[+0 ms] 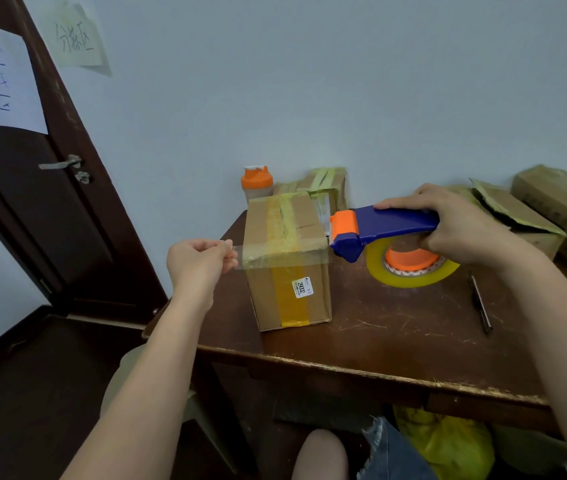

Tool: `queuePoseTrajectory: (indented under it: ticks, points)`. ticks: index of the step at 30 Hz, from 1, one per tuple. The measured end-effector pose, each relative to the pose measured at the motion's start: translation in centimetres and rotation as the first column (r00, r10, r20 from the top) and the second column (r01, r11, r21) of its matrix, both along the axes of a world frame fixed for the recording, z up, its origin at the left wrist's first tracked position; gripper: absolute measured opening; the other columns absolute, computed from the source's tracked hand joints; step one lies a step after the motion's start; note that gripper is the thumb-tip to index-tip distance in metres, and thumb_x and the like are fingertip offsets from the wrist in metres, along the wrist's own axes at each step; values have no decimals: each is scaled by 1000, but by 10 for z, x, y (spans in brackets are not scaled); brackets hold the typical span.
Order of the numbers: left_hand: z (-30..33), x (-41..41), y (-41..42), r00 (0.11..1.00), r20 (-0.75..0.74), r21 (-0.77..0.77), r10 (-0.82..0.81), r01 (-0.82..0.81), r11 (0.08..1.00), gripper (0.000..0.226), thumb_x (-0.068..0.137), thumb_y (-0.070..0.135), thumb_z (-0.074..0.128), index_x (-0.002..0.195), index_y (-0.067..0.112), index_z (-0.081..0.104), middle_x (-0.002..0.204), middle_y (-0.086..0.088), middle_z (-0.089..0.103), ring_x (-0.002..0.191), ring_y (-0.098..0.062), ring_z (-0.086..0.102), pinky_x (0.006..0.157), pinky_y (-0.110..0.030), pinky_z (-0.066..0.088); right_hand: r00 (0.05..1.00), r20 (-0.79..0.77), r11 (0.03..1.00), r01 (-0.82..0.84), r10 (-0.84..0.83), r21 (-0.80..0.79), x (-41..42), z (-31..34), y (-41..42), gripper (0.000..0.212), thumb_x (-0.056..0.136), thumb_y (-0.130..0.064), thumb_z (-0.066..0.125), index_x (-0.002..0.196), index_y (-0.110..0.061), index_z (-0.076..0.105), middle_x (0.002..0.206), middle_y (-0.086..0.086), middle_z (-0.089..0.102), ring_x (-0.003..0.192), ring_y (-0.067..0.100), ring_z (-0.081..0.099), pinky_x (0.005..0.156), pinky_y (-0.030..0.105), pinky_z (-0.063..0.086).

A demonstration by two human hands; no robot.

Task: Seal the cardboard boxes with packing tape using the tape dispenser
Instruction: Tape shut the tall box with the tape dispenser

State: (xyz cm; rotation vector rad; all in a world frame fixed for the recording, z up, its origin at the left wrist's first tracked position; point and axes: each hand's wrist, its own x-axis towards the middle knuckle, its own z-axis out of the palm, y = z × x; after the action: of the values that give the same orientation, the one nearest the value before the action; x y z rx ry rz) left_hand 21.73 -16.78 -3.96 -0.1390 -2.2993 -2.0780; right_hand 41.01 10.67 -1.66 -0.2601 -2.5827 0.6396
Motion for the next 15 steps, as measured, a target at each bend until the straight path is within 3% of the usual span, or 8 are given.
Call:
queuePoseTrajectory:
  ticks: [15]
  points:
    - [-4,-2,2,1000,-10,56,13,-13,998,8,86,7,71,81,1,71,72,-10,71,57,-13,66,55,-17,51,1000,-4,998,-5,4,-56,-2,3,4,79,76,15,54,124,-48,58,96,-8,45,80,11,49,65,20,36]
